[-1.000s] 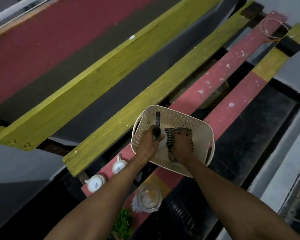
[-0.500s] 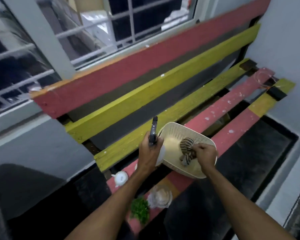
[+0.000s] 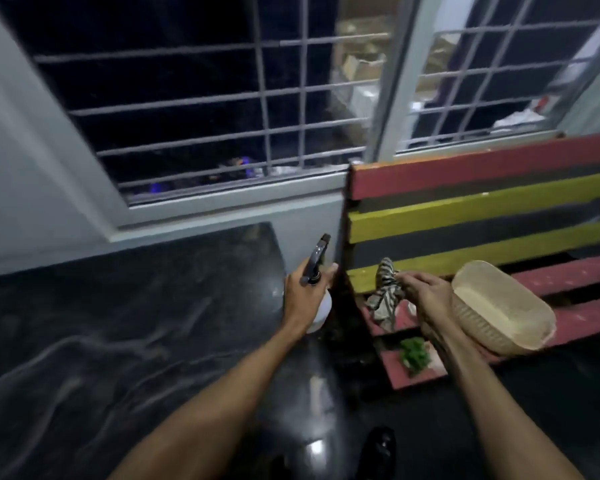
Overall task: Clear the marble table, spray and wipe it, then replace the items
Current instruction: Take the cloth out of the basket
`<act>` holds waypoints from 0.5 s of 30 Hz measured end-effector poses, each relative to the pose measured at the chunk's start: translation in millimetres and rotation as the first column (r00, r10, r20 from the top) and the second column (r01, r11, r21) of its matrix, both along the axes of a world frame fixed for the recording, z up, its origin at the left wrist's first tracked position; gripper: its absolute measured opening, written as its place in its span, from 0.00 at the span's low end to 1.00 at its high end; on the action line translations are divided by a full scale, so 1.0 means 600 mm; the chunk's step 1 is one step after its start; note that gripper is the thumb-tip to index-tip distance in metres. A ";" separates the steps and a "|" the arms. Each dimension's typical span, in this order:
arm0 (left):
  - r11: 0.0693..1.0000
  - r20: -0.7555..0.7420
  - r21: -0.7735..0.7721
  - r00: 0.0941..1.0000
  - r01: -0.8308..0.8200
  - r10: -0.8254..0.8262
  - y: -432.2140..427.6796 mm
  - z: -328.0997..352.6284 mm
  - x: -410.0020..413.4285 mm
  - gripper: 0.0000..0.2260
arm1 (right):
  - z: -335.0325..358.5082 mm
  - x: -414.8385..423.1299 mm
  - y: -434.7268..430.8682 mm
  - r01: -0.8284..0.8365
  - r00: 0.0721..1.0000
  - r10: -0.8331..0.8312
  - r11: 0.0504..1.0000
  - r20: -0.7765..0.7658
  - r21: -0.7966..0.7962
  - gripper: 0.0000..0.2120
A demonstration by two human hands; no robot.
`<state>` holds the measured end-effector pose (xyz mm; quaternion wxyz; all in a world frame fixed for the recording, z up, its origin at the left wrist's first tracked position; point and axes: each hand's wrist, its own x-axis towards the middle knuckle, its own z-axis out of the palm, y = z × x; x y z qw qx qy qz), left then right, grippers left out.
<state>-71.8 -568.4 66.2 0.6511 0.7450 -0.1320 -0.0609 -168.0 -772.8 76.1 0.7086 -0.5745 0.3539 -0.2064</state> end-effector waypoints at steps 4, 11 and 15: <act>0.970 0.014 0.085 0.974 -0.226 0.225 0.238 -0.018 0.033 0.17 | -0.044 0.081 0.240 -0.232 0.970 0.234 0.972 -0.063 0.040 0.04; 0.909 -0.047 0.154 0.916 -0.387 0.398 0.505 -0.066 0.050 0.10 | -0.197 0.166 0.541 -0.633 0.755 0.590 0.770 -0.287 -0.083 0.13; 0.892 -0.139 0.167 0.885 -0.421 0.444 0.559 -0.091 0.062 0.09 | -0.251 0.151 0.609 -0.790 0.586 0.622 0.293 -0.520 -0.539 0.19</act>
